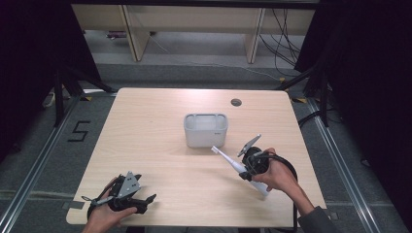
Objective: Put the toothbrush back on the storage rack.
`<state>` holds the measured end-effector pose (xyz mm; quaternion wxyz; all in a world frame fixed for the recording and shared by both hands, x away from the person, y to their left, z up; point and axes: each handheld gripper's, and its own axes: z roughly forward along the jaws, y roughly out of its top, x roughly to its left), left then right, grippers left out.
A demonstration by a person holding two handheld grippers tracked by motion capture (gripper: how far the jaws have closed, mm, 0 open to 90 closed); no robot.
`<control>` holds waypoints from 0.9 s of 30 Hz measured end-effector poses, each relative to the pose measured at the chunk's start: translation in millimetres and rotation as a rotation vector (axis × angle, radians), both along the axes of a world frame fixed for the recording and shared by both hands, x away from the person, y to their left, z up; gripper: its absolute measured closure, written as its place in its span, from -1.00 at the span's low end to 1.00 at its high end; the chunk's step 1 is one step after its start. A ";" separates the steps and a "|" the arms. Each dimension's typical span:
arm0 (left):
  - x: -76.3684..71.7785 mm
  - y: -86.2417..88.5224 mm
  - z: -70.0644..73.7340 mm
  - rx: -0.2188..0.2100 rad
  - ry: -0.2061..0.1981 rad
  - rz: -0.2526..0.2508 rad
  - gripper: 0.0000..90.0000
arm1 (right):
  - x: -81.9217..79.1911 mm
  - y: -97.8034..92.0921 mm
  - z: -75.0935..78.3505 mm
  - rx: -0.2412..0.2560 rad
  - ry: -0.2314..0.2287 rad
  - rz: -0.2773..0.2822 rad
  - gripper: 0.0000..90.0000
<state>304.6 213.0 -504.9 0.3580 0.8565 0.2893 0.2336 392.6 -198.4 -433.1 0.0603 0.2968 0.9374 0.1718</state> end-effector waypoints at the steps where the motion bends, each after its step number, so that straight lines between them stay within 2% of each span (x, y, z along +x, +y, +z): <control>1: -0.1 0.9 1.2 0.009 0.014 -0.009 -0.66 | -0.7 -1.4 2.6 0.009 -0.007 -0.010 0.49; 2: 0.3 0.7 1.6 0.008 0.010 -0.007 -0.66 | -1.3 -4.0 6.9 0.027 -0.028 -0.018 0.49; 3: 0.9 0.8 1.9 0.008 0.007 -0.009 -0.66 | -2.5 -4.7 9.4 0.062 -0.022 -0.027 0.49; 4: 1.1 0.9 1.9 0.010 0.005 -0.009 -0.66 | -1.8 -6.4 11.7 0.073 -0.035 -0.015 0.49; 6: 0.1 0.8 1.1 0.005 0.009 -0.004 -0.66 | -2.7 -9.5 18.0 0.107 -0.038 -0.039 0.49; 7: 0.1 1.1 1.2 0.004 0.012 -0.006 -0.66 | -2.4 -10.5 19.8 0.115 -0.060 -0.034 0.49; 9: 1.1 1.0 2.0 0.005 0.005 -0.006 -0.66 | -3.3 -12.9 25.3 0.133 -0.074 -0.069 0.49; 11: 0.8 1.3 1.9 0.012 0.005 -0.005 -0.66 | -1.9 -15.6 27.8 0.156 -0.092 -0.054 0.49; 14: 0.3 0.9 1.2 -0.008 0.008 0.002 -0.66 | -1.7 -16.5 30.9 0.182 -0.109 -0.075 0.49; 15: 1.1 1.4 2.0 -0.001 0.007 -0.002 -0.66 | 0.4 -18.0 30.4 0.201 -0.134 -0.054 0.49; 16: 1.5 1.4 2.0 0.000 0.004 -0.004 -0.66 | 0.5 -17.7 31.2 0.219 -0.135 -0.064 0.49; 17: 1.0 1.5 1.9 0.007 0.003 -0.003 -0.66 | -0.5 -16.7 33.5 0.226 -0.115 -0.087 0.49; 18: 0.6 1.8 1.5 0.008 0.010 -0.006 -0.66 | 2.0 -17.3 31.9 0.241 -0.155 -0.066 0.48; 19: 0.5 2.4 1.7 0.015 0.011 -0.009 -0.66 | 2.7 -16.8 33.4 0.236 -0.152 -0.072 0.49; 20: 0.4 1.1 0.6 -0.010 0.009 0.004 -0.66 | 5.3 -17.7 32.8 0.239 -0.170 -0.044 0.49; 21: 1.1 1.5 1.3 -0.004 0.011 0.002 -0.66 | 6.4 -16.1 31.9 0.264 -0.192 -0.047 0.49; 22: 1.8 1.1 1.2 -0.006 -0.001 0.005 -0.66 | 6.3 -15.8 33.9 0.261 -0.177 -0.056 0.49; 24: 0.6 1.4 0.9 -0.005 0.005 0.003 -0.66 | 9.4 -14.3 33.8 0.276 -0.199 -0.041 0.49; 25: 0.3 2.3 1.4 0.008 0.011 0.002 -0.66 | 9.7 -12.8 34.8 0.283 -0.193 -0.056 0.48; 27: 1.6 2.3 1.8 0.006 -0.001 0.003 -0.66 | 12.7 -10.7 34.7 0.313 -0.228 -0.057 0.49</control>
